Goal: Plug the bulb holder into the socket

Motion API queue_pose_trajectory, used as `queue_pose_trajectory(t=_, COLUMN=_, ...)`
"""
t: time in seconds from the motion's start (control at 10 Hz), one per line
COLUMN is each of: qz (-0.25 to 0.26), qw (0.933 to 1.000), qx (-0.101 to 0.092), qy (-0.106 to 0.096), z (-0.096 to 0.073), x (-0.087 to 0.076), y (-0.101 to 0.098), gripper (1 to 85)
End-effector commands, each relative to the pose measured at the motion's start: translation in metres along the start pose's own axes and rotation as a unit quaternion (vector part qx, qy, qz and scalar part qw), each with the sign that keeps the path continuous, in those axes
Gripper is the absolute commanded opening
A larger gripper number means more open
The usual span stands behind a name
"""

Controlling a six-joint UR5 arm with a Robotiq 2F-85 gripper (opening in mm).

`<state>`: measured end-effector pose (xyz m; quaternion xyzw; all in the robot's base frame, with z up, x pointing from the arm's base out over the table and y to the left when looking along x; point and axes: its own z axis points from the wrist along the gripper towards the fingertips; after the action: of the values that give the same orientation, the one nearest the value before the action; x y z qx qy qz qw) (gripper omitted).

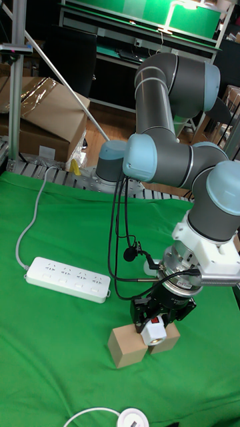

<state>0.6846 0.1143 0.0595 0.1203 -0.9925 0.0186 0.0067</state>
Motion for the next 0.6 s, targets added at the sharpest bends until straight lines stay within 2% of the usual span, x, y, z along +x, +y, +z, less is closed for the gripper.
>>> queue_pose_trajectory(t=0.0, qz=0.008, qw=1.0, qx=-0.002, qy=0.003, z=-0.0003, x=-0.0026, y=-0.0004, gripper=51.3)
queue_pose_trajectory(t=0.3, qz=0.012, qw=0.9999, qx=0.0, qy=0.006, z=-0.0018, x=-0.0046, y=-0.0018, gripper=50.0)
queue_pose_trajectory(t=0.5, qz=0.015, qw=0.9999, qx=0.001, qy=0.002, z=-0.0013, x=-0.0072, y=-0.0017, gripper=44.3)
